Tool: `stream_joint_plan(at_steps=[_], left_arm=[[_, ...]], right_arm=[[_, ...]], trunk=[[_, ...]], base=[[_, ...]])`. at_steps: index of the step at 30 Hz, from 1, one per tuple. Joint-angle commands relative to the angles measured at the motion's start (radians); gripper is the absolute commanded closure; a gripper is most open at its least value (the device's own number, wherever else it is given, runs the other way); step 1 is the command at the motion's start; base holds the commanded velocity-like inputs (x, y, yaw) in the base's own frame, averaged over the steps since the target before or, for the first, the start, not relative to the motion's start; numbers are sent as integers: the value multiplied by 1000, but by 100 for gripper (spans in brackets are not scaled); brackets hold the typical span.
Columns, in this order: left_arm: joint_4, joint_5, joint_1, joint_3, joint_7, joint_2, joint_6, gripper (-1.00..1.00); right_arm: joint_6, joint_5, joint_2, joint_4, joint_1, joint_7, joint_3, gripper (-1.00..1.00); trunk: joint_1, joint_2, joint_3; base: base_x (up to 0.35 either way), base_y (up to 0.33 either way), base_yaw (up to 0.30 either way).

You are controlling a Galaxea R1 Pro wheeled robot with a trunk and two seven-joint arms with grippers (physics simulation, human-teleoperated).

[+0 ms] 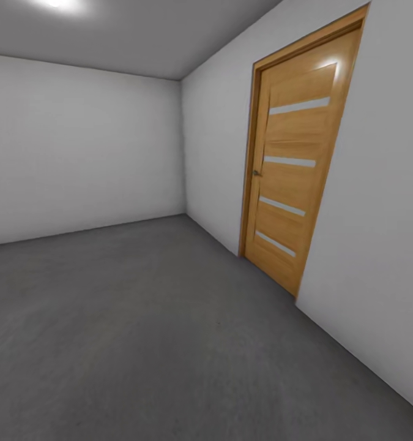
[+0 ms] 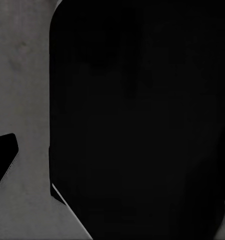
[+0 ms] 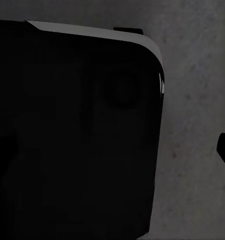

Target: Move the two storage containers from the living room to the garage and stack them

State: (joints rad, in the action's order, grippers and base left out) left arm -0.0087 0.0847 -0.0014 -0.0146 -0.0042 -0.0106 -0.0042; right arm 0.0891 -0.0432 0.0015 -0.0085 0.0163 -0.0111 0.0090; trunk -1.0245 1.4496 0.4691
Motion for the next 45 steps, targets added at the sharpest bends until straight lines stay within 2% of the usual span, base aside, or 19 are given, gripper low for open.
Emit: stream_joint_plan(at_steps=[1, 8, 13, 24, 36, 45], left_arm=[[-1, 9, 0, -1, 0, 0, 0, -100], [-1, 9, 0, -1, 0, 0, 0, -100], [-1, 9, 0, -1, 0, 0, 0, -100], [-1, 9, 0, -1, 0, 0, 0, -100], [-1, 9, 0, -1, 0, 0, 0, -100], [-1, 9, 0, -1, 0, 0, 0, -100]], right_arm=[[3, -4, 0, 1, 1, -1, 0, -100], [5, 7, 0, 1, 1, -2, -9, -100], [15, 12, -10, 1, 1, -3, -16, -100], [15, -3, -9, 1, 1, -1, -1, -100], [14, -3, -4, 1, 1, -1, -2, -100], [11, -4, -6, 1, 1, -1, 0, -100]], trunk=[[-1, 0, 1], [-1, 0, 1], [-1, 0, 1], [-1, 0, 1], [-1, 0, -5], [-1, 0, -5]], base=[[324, 0, 0], [324, 0, 0], [324, 0, 0], [324, 0, -7], [324, 0, -201], [324, 0, -36]])
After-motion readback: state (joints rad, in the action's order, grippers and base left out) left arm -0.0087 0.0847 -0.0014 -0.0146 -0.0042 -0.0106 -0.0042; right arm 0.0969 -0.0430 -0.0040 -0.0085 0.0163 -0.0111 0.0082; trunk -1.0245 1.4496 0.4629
